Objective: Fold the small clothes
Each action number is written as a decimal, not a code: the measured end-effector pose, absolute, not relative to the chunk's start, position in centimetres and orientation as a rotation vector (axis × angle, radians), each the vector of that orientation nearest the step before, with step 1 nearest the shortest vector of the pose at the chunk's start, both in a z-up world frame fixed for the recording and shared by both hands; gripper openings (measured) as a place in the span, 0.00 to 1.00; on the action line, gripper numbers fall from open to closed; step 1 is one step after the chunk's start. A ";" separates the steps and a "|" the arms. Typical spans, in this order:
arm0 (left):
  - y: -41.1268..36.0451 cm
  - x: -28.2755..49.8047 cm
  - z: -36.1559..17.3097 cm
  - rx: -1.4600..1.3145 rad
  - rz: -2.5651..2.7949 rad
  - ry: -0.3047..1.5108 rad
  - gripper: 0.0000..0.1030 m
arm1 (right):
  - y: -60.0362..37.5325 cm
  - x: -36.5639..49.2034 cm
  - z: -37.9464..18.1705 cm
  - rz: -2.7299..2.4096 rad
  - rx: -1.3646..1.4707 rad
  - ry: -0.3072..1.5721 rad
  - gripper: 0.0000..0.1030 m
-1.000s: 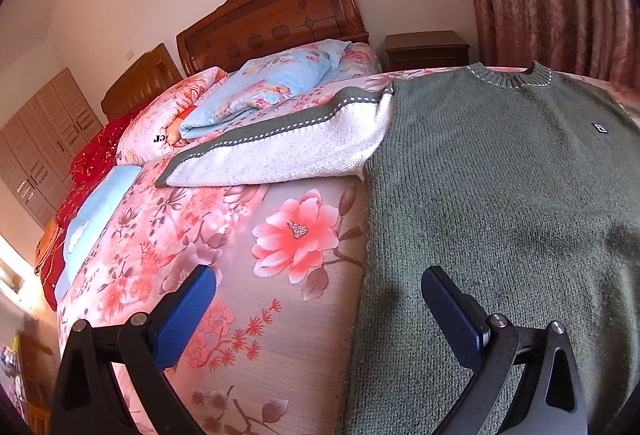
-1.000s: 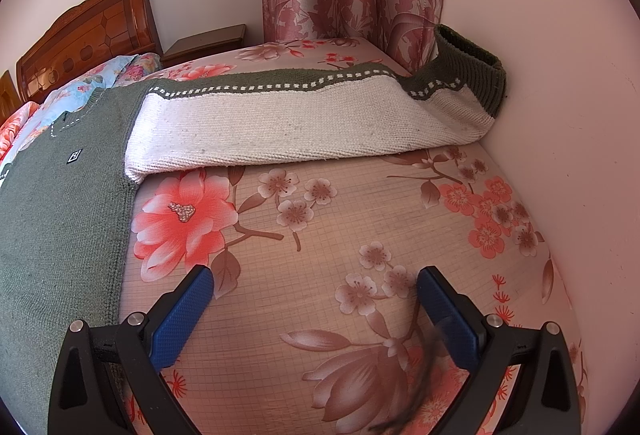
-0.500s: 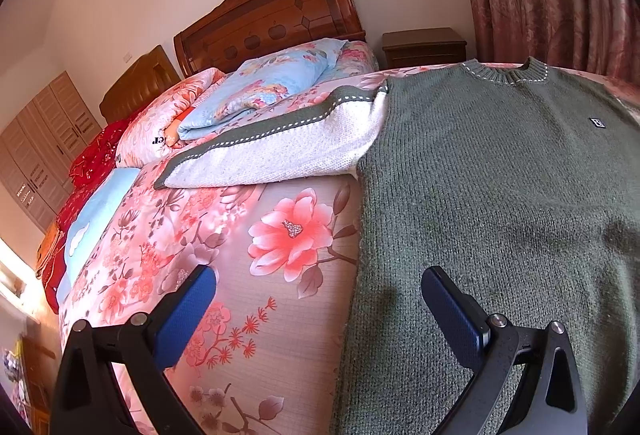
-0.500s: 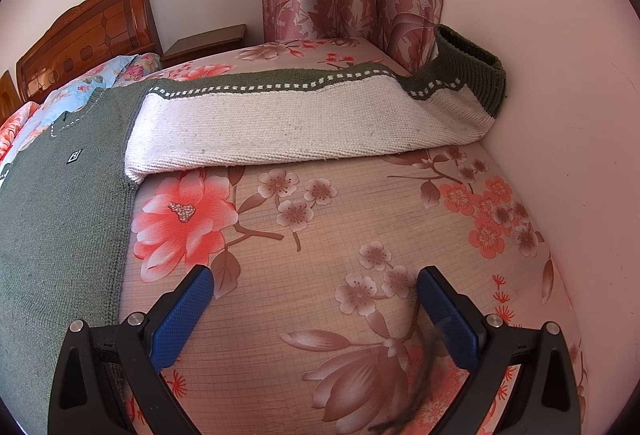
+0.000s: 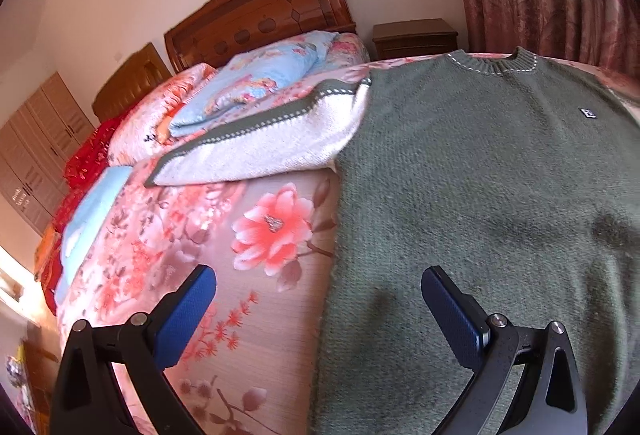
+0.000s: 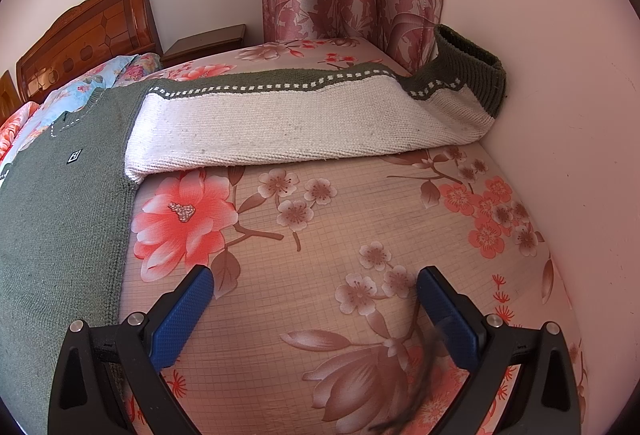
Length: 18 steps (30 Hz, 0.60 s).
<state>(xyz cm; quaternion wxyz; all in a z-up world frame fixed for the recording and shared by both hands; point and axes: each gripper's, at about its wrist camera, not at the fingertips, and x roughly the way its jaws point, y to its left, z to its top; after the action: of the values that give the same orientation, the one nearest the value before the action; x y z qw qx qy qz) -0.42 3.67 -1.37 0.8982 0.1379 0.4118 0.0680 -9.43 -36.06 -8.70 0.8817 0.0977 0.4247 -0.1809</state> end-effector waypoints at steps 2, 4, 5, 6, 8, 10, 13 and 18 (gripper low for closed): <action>3.8 -0.3 -1.5 0.253 0.118 0.873 1.00 | -36.1 -9.4 -8.7 -0.377 0.203 0.885 1.00; 3.9 -0.2 -1.6 0.202 0.088 0.899 1.00 | -36.1 -9.4 -8.7 -0.377 0.203 0.885 1.00; 4.0 -0.1 -1.5 0.173 0.073 0.910 1.00 | -36.1 -9.4 -8.7 -0.377 0.203 0.885 1.00; 4.0 0.0 -1.5 0.151 0.062 0.917 1.00 | -36.1 -9.4 -8.7 -0.377 0.203 0.885 1.00; 4.0 0.1 -1.3 0.114 0.048 0.923 1.00 | -36.1 -9.4 -8.7 -0.377 0.203 0.885 1.00; 4.0 0.1 -1.2 0.086 0.041 0.925 1.00 | -36.1 -9.4 -8.7 -0.377 0.203 0.885 1.00; 4.0 0.1 -0.8 0.046 0.040 0.924 1.00 | -36.1 -9.4 -8.7 -0.377 0.203 0.885 1.00; 4.3 -0.1 -0.2 -0.045 0.034 0.924 1.00 | -36.1 -9.4 -8.7 -0.377 0.203 0.885 1.00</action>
<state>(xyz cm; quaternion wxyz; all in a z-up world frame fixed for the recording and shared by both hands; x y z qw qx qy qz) -0.07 4.28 -0.18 0.8948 -0.0218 0.4457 0.0164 -9.43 -36.06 -8.70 0.8817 0.0977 0.4247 -0.1809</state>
